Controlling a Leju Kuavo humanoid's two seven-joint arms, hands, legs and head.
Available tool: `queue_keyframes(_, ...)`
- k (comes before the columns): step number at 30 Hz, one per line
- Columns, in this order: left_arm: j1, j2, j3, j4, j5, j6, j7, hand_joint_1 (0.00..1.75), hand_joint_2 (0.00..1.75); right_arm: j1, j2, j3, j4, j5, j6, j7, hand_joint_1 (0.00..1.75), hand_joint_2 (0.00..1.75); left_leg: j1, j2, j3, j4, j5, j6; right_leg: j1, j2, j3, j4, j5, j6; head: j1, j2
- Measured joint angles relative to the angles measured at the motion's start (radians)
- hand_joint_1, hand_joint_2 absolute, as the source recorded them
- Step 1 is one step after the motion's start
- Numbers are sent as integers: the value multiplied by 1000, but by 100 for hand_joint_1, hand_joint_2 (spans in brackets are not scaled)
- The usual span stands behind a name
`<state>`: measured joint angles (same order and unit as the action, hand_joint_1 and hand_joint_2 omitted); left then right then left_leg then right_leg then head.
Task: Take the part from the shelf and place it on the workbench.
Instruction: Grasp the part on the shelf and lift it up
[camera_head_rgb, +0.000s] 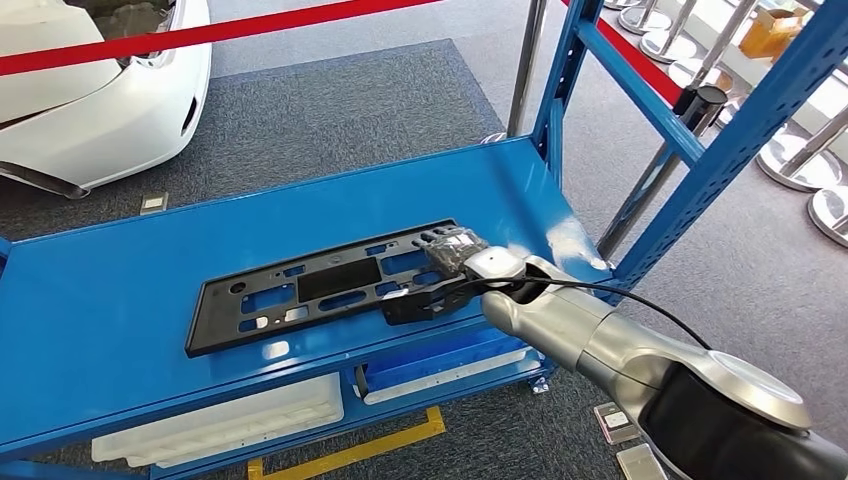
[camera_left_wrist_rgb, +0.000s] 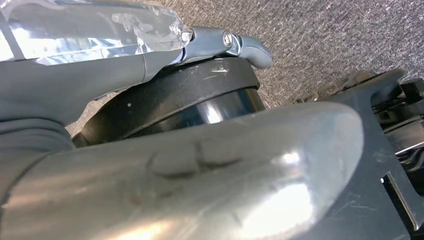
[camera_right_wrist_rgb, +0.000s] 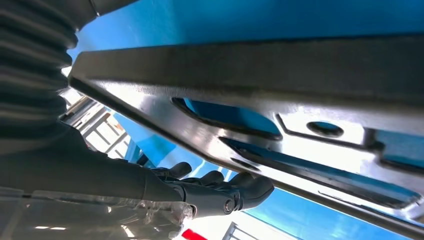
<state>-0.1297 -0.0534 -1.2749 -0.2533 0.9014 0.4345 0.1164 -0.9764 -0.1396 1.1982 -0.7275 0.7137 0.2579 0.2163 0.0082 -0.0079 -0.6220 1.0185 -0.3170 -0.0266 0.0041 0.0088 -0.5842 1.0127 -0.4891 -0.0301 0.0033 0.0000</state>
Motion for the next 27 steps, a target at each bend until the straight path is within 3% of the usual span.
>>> queue_keyframes(16, 0, 0, 0, 0, -4, -12, -2, 0, 0, 0, 0, 0, 18, -15, -3, -10, 0, 175, 0, 0, 0, 0, 0, -1, 0, 0, 0, 0, 0, 0, 1, 0)
queue_keyframes(17, 0, 0, 0, 0, -5, -13, -2, 0, 0, 0, 0, 0, 18, -13, -8, -14, 7, 175, 0, 0, 0, 0, 0, -1, 0, 0, 0, 0, 0, 0, 1, 0)
queue_keyframes(18, 0, 0, 0, 0, -5, -13, -2, 0, 0, 0, 0, 0, 19, -11, -13, -18, 38, 175, 0, 0, 0, 0, 0, -1, 0, 0, 0, 0, 0, 0, 1, 0)
queue_keyframes(21, 0, 0, 0, 0, -11, -13, -3, 0, 0, 0, 1, 3, 19, 2, -32, -29, 159, 175, 0, 0, 0, 0, 0, -1, 0, 0, 0, 0, 0, 0, 1, 0)
queue_keyframes(22, 0, 0, -1, 0, -13, -13, -3, 0, 0, 0, 1, 4, 19, 8, -38, -32, 172, 175, 0, 0, 0, 0, 0, -1, 0, 0, 0, 0, 0, 0, 1, 0)
queue_keyframes(27, -3, 0, -2, 0, -19, -9, -3, 0, 0, 0, 4, 11, 20, 32, -64, -39, 175, 175, 0, 0, 0, 0, 0, -1, 0, 0, 0, 0, 0, 0, 1, 0)
